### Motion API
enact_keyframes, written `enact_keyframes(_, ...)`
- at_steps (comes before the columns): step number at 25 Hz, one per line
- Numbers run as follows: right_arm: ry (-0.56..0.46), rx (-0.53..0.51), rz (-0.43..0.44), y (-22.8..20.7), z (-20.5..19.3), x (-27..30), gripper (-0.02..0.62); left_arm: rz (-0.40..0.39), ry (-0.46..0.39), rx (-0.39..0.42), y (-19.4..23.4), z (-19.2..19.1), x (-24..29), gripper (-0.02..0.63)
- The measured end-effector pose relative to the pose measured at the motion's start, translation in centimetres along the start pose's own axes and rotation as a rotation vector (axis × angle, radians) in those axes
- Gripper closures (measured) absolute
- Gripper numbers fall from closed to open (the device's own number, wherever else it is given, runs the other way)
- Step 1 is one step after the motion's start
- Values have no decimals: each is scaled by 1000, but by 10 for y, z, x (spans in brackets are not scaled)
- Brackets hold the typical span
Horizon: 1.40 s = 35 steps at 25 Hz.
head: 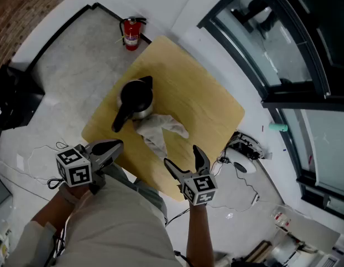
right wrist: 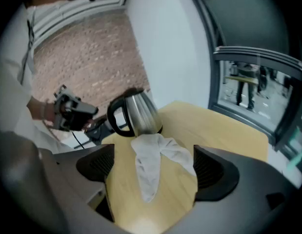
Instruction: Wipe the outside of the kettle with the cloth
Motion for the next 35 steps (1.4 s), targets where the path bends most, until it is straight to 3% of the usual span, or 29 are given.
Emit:
enact_keyframes(3, 164, -113, 31, 3, -15, 79, 35, 78, -73, -30, 24, -1, -36, 603)
enact_keyframes(8, 387, -319, 46, 17, -48, 169, 25, 194, -188, -143, 51, -25, -82, 603)
enact_keyframes(11, 343, -316, 23, 22, -62, 191, 21, 223, -230, -166, 60, -32, -100, 604)
enact_keyframes(13, 318, -294, 8, 26, -62, 190, 23, 230, -242, -124, 64, -24, -108, 604)
enact_keyframes(15, 347, -301, 5, 30, -65, 187, 25, 232, -228, -26, 67, -8, -112, 604)
enact_keyframes(17, 398, -313, 6, 36, -69, 183, 65, 225, -181, 143, 69, 15, -110, 603)
enact_keyframes(18, 430, -315, 6, 38, -70, 179, 126, 215, -146, 256, 68, 30, -105, 603)
enact_keyframes(20, 493, -297, 0, 41, -75, 170, 354, 175, -65, 496, 59, 60, -82, 602)
enact_keyframes(22, 521, -273, -4, 43, -82, 161, 393, 146, -11, 681, 51, 93, -48, 600)
enact_keyframes(24, 521, -265, -5, 45, -87, 157, 394, 210, 32, 757, 64, 124, -13, 611)
enact_keyframes(26, 507, -240, -20, 47, -91, 154, 394, 340, 111, 795, 100, 146, 23, 611)
enact_keyframes(28, 478, -190, -50, 48, -93, 152, 394, 440, 224, 802, 147, 146, 52, 611)
enact_keyframes(29, 458, -166, -68, 48, -94, 150, 394, 451, 282, 759, 168, 136, 64, 611)
enact_keyframes(30, 435, -146, -86, 47, -94, 149, 394, 433, 322, 694, 183, 124, 75, 611)
enact_keyframes(32, 397, -116, -114, 44, -91, 149, 397, 371, 323, 579, 195, 108, 94, 616)
enact_keyframes(35, 351, -54, -154, 40, -90, 148, 399, 313, 310, 541, 189, 107, 114, 617)
Point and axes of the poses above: the fingertips, and each gripper's own axes: x forward along the fingers, y to its left, z out of its top, the point moved 2 cm from there along -x, backward along the fingers, and after that the axes turned 6 degrees about -y, right-handed, at the moved point
